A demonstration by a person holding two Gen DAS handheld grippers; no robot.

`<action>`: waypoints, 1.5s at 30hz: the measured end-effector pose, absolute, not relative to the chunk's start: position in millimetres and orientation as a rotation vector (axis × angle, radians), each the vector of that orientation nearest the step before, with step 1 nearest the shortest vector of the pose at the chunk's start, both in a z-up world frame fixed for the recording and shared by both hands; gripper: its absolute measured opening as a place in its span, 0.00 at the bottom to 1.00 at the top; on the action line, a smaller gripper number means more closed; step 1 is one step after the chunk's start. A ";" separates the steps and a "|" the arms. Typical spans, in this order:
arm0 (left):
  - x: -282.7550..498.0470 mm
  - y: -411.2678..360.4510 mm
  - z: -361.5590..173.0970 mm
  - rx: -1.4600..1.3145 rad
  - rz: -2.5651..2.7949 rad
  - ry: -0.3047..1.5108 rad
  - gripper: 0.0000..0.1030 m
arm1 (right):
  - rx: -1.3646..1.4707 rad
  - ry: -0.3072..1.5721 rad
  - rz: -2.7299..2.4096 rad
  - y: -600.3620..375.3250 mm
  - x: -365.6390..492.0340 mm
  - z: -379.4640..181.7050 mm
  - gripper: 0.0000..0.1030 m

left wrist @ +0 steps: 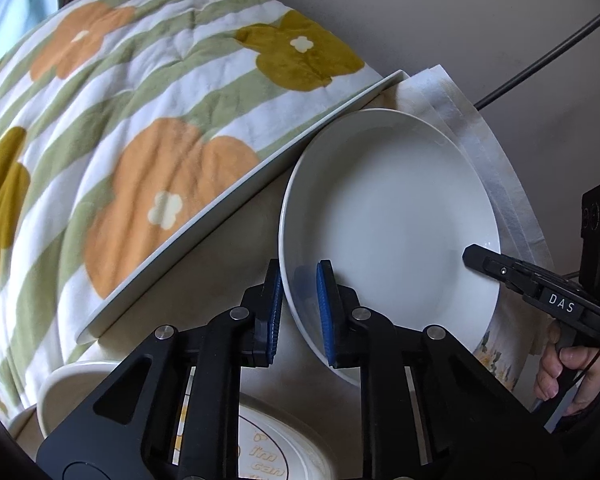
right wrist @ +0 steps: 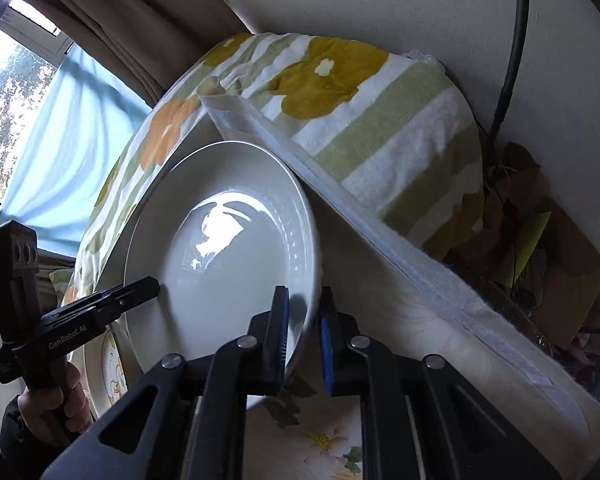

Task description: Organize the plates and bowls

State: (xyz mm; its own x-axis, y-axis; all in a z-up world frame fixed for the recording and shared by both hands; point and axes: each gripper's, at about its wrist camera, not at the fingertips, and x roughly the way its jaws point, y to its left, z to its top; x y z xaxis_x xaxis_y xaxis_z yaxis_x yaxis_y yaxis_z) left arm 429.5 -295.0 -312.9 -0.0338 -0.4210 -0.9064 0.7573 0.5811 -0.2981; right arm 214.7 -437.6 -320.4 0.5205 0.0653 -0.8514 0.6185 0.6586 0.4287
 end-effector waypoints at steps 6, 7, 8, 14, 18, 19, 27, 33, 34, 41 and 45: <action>422.9 -296.8 -307.9 0.374 -0.957 1.249 0.15 | 0.807 0.986 -0.375 -438.0 216.1 -320.5 0.13; 421.6 -297.6 -306.0 0.381 -0.954 1.241 0.15 | 0.789 0.987 -0.373 -437.1 216.5 -319.1 0.13; 420.6 -297.3 -304.1 0.383 -0.949 1.233 0.15 | 0.782 0.984 -0.369 -437.1 216.4 -318.1 0.13; 412.4 -291.7 -287.4 0.372 -0.914 1.189 0.15 | 0.735 0.971 -0.333 -434.5 214.2 -306.6 0.13; 399.5 -279.3 -263.8 0.334 -0.870 1.154 0.15 | 0.679 0.951 -0.286 -432.9 211.8 -286.8 0.13; 394.4 -274.6 -256.1 0.323 -0.856 1.143 0.15 | 0.662 0.947 -0.269 -432.0 211.3 -279.7 0.13; 340.0 -228.4 -188.1 0.230 -0.694 1.045 0.15 | 0.504 0.941 -0.061 -421.8 203.1 -220.6 0.13; 288.0 -181.9 -158.4 0.124 -0.541 1.001 0.15 | 0.383 0.935 0.125 -396.5 190.5 -189.7 0.14; 278.2 -173.1 -156.2 0.114 -0.514 0.994 0.15 | 0.369 0.938 0.156 -389.9 188.4 -187.9 0.14; 208.0 -101.5 -154.9 0.010 -0.297 1.004 0.15 | 0.262 0.987 0.366 -333.6 179.3 -192.0 0.14; 171.8 -56.6 -166.2 -0.042 -0.187 1.033 0.15 | 0.215 1.041 0.475 -293.6 178.2 -206.8 0.14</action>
